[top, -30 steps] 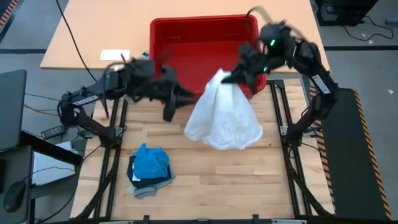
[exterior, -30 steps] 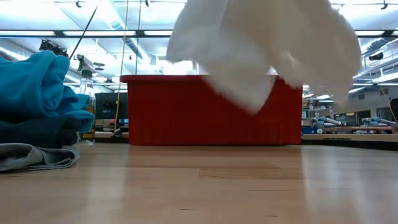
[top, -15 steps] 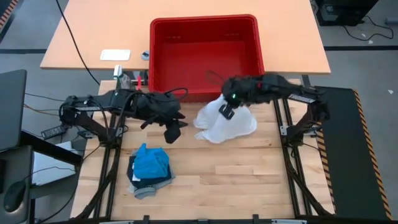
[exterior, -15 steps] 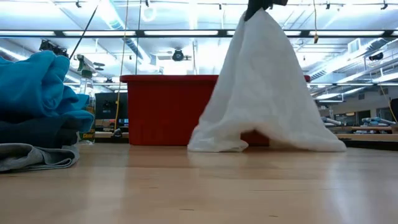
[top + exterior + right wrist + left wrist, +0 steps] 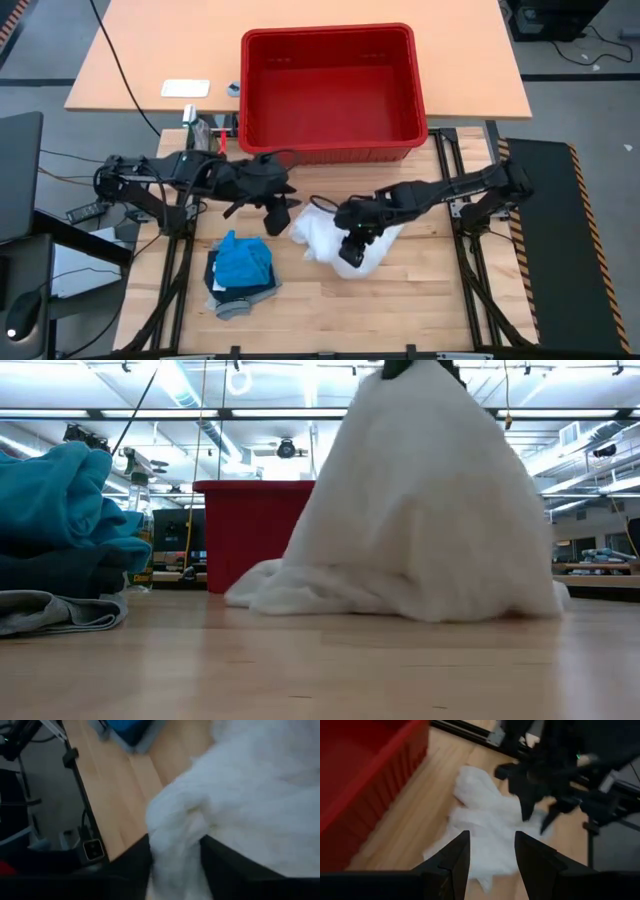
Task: Fold laundry
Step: Remove the white blouse from the red laundry bin, then fold the white blouse
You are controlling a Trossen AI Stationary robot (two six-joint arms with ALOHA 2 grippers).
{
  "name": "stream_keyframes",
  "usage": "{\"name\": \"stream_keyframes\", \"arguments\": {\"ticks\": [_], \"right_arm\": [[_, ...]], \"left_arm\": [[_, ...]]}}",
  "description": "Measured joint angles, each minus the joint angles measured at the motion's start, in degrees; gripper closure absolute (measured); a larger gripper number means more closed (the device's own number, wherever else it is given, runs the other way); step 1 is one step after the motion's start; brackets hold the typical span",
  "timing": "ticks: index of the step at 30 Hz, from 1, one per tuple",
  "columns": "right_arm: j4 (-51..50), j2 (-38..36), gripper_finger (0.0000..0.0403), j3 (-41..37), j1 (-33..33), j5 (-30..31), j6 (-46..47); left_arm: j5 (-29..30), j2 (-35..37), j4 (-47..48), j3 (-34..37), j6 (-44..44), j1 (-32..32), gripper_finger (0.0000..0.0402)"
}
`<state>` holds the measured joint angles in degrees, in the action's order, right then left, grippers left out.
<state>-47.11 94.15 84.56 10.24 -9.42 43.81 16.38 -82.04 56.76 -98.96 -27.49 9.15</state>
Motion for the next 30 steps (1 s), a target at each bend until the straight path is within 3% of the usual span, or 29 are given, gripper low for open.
{"name": "stream_keyframes", "arguments": {"ticks": [5,10,14,18,23,30], "right_arm": [[-3.95,-0.45,0.0145,1.76,-2.14,-2.35,-1.48],[-7.25,-3.95,0.0097,2.86,-6.01,5.92,-4.97],[-11.91,-6.03,0.0096,1.73,-11.71,9.63,-10.12],[-13.12,-6.36,0.0114,-1.80,-17.90,5.32,-14.81],[-12.23,-6.19,0.0140,-5.90,-24.73,4.14,-19.64],[-8.46,-6.10,0.0167,-7.87,-35.86,11.92,-24.29]], "left_arm": [[0.29,-0.38,-2.01,0.02,-0.22,-2.65,0.0244],[0.21,-2.51,-2.62,0.00,-0.40,-5.55,0.0244],[-6.50,-7.32,-1.50,0.00,-0.52,-7.63,0.0244],[-13.12,-13.45,-0.77,0.04,1.32,-9.08,0.0244],[-15.02,-20.38,1.70,0.09,4.23,-13.31,0.0244],[-18.42,-25.88,2.74,0.09,7.70,-23.60,0.0244]]}}
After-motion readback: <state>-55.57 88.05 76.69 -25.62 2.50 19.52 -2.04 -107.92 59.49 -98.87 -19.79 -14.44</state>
